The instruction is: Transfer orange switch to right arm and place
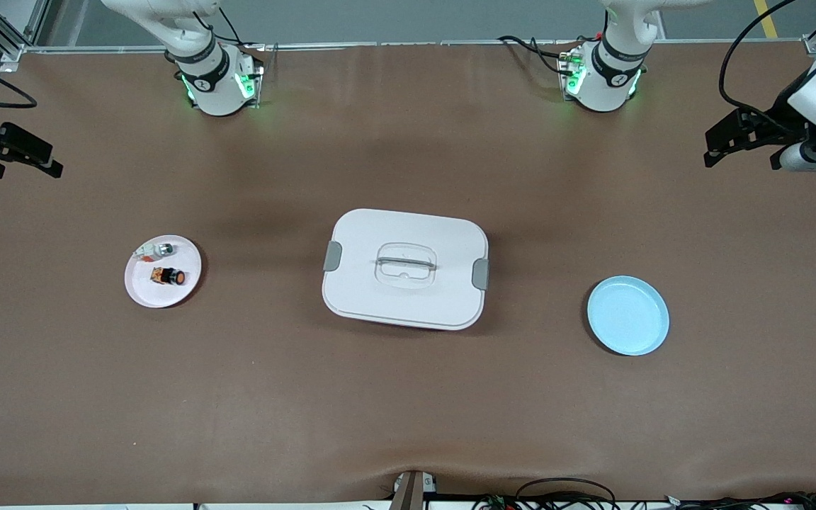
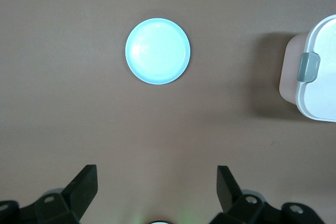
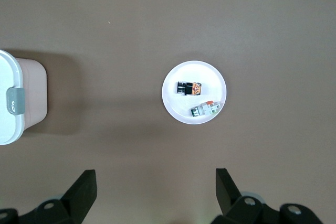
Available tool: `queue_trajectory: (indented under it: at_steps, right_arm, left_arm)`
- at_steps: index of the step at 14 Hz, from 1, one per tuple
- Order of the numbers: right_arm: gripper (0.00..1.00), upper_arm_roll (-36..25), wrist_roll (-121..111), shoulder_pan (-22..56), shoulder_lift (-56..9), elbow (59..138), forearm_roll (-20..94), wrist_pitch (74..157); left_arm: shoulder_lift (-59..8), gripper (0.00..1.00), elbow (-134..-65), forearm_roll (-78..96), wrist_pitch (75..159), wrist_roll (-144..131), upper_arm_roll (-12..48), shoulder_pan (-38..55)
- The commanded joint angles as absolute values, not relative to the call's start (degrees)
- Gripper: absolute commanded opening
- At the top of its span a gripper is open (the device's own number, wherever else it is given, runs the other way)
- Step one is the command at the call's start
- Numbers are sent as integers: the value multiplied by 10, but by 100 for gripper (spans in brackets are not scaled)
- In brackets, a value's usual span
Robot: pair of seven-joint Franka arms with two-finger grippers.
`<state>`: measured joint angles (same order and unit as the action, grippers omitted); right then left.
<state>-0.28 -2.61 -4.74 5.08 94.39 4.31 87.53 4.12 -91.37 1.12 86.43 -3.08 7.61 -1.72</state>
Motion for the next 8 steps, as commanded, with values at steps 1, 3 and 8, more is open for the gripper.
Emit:
queue_trajectory:
  at_steps: [1,3,8]
  right_arm:
    - [100,-1,-15,-49,67,955,47,873]
    - [100,-2,-15,-51,85,981,47,881]
    - [100,-2,-15,-49,88,984,47,882]
  left_arm:
    - [34,100,-898,20,860,-28,78,-23]
    - [34,100,-898,17,860,-26,78,-21]
    - [34,100,-898,13,860,-25,78,-21]
